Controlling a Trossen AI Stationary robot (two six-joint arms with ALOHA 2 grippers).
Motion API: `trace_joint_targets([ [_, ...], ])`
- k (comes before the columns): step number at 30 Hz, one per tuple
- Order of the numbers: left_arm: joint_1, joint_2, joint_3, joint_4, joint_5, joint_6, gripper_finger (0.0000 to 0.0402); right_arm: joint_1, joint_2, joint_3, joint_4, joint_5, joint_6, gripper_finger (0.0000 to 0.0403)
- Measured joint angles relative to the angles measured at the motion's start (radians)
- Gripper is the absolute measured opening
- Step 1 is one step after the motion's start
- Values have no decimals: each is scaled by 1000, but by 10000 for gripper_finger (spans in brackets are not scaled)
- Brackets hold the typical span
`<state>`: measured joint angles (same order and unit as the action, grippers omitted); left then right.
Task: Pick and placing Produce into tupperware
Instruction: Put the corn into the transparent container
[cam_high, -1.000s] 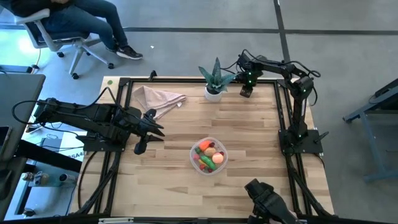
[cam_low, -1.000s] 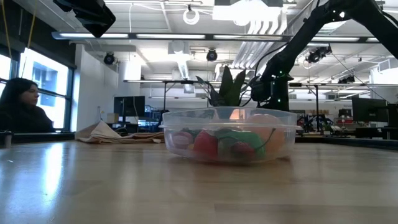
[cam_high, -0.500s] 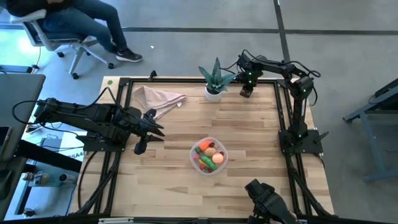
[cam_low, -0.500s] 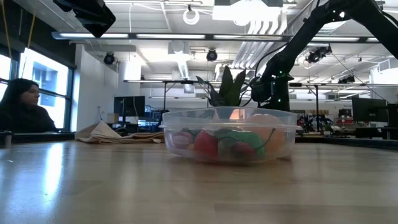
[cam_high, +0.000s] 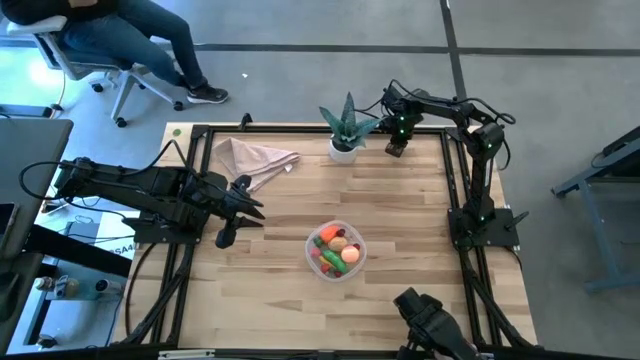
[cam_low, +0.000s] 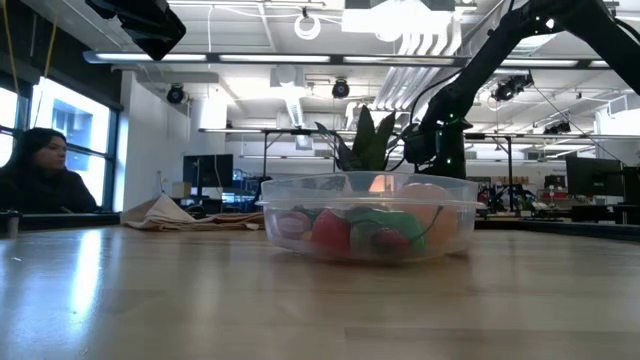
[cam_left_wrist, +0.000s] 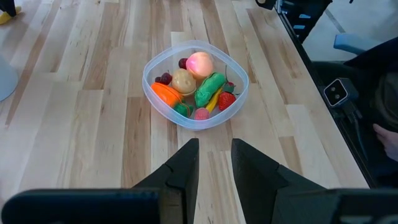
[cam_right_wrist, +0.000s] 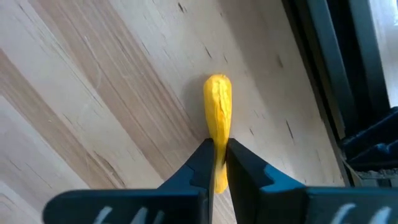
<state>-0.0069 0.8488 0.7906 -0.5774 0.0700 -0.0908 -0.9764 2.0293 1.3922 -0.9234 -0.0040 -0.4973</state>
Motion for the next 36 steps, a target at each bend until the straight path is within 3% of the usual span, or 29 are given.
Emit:
trace_joint_targets([
  [15, 0, 0, 0, 0, 0, 0, 83, 0, -43, 0, -49, 11, 53, 18],
  [36, 0, 0, 0, 0, 0, 0, 83, 3, -355, 0, -98, -82, 137, 18],
])
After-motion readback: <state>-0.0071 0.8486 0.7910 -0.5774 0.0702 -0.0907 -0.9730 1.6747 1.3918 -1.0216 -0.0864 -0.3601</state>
